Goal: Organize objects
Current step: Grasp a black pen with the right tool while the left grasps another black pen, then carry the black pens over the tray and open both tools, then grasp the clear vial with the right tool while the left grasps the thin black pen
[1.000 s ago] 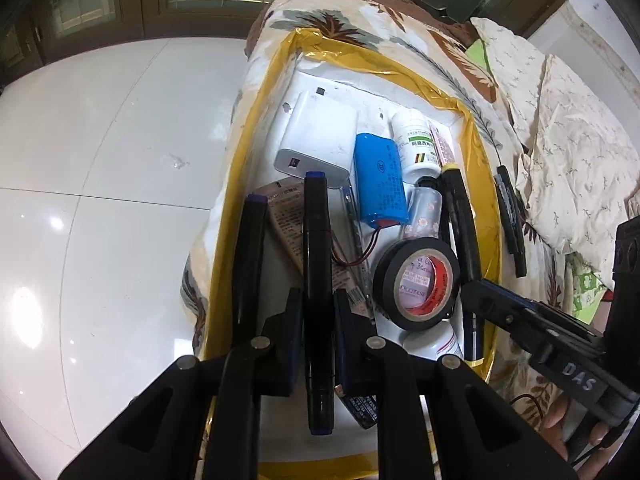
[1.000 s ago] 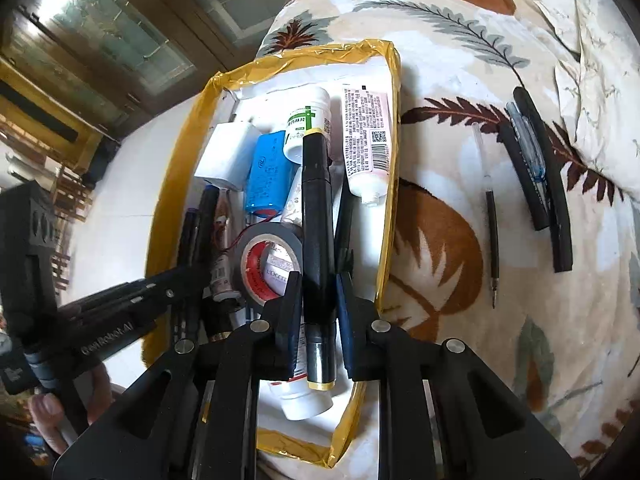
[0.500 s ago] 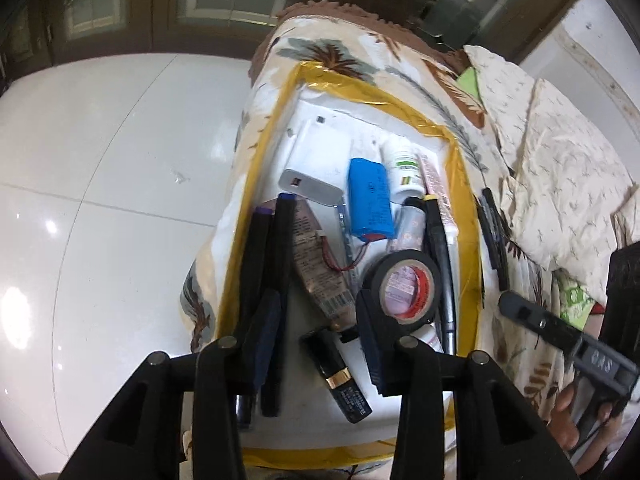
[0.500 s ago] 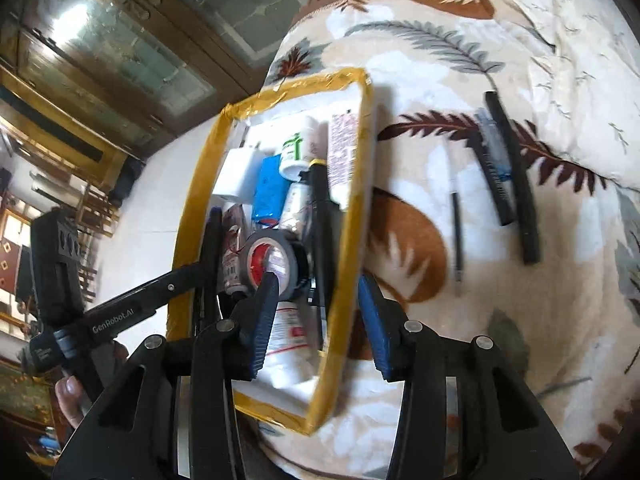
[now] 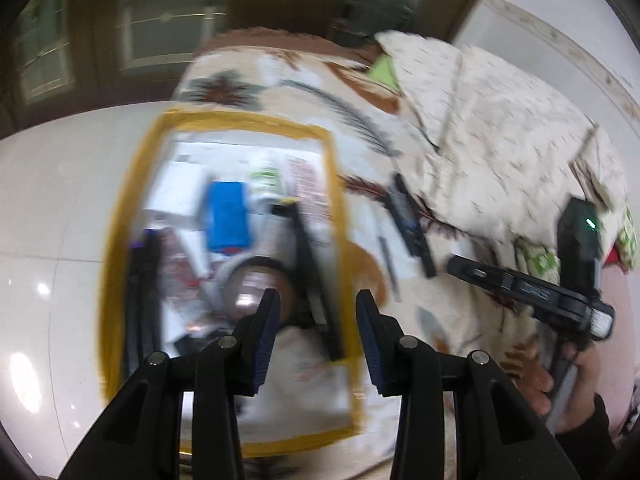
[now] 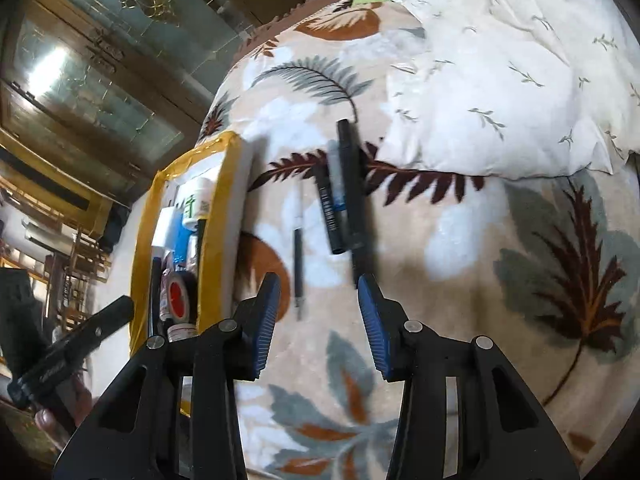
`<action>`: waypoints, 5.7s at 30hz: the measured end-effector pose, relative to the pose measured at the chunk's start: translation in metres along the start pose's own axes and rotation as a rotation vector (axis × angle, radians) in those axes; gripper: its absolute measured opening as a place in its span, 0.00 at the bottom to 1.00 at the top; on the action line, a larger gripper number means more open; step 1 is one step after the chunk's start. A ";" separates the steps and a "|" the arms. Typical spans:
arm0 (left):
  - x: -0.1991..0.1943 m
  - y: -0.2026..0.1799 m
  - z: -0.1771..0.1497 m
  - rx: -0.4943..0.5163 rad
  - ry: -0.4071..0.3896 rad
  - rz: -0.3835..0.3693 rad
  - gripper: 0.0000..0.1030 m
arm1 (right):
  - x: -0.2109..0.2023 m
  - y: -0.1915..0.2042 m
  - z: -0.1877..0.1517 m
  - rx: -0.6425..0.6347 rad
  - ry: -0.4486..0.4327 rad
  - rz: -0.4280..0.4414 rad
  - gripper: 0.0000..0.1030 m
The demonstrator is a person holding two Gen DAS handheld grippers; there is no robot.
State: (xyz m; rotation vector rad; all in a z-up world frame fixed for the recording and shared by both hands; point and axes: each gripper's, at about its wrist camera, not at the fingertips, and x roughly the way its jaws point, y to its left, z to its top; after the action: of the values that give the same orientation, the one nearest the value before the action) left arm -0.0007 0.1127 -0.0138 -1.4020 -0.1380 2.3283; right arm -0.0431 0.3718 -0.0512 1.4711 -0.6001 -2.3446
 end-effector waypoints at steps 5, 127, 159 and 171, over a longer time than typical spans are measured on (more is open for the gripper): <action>0.020 -0.032 0.006 0.024 0.049 -0.027 0.38 | 0.014 -0.009 0.007 0.000 0.025 -0.007 0.30; 0.030 0.125 0.003 -0.214 0.172 0.072 0.10 | 0.087 0.138 -0.006 -0.148 0.138 -0.061 0.16; 0.018 0.004 -0.007 -0.032 0.050 -0.051 0.58 | 0.015 0.000 0.012 -0.001 0.005 -0.043 0.32; 0.027 -0.024 0.003 0.002 0.060 0.000 0.57 | 0.057 0.003 0.065 -0.038 0.022 -0.087 0.32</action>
State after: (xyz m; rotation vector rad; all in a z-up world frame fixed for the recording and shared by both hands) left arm -0.0070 0.1455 -0.0271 -1.4690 -0.1181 2.2825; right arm -0.1258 0.3544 -0.0688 1.5330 -0.4926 -2.3884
